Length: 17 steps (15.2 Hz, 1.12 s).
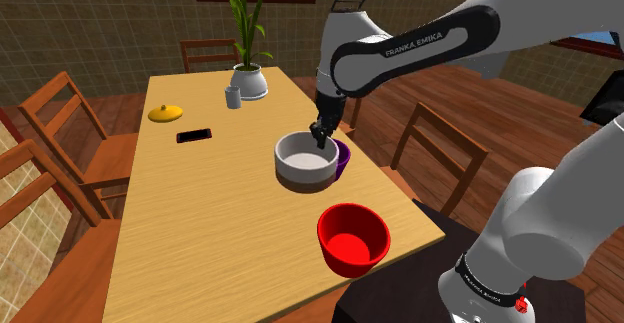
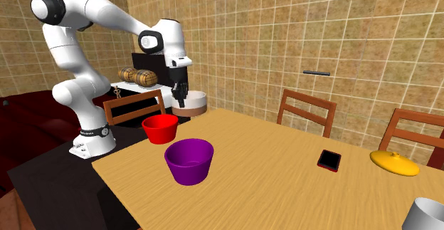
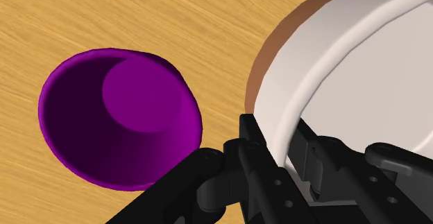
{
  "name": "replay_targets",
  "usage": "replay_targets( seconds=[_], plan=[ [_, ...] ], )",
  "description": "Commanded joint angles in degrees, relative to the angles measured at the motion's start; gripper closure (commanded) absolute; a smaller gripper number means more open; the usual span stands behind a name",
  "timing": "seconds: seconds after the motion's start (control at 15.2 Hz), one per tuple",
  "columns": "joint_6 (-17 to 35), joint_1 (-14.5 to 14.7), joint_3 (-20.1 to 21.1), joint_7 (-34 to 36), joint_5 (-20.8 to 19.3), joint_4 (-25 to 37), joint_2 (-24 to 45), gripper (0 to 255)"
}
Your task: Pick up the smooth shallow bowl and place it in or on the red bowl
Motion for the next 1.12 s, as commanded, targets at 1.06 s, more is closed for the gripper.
replay_targets(
  seconds=[1.06],
  plan=[
    [-7.4, 3.0, 2.5, 3.2, 2.6, -28.4, -35.8, 255]
  ],
)
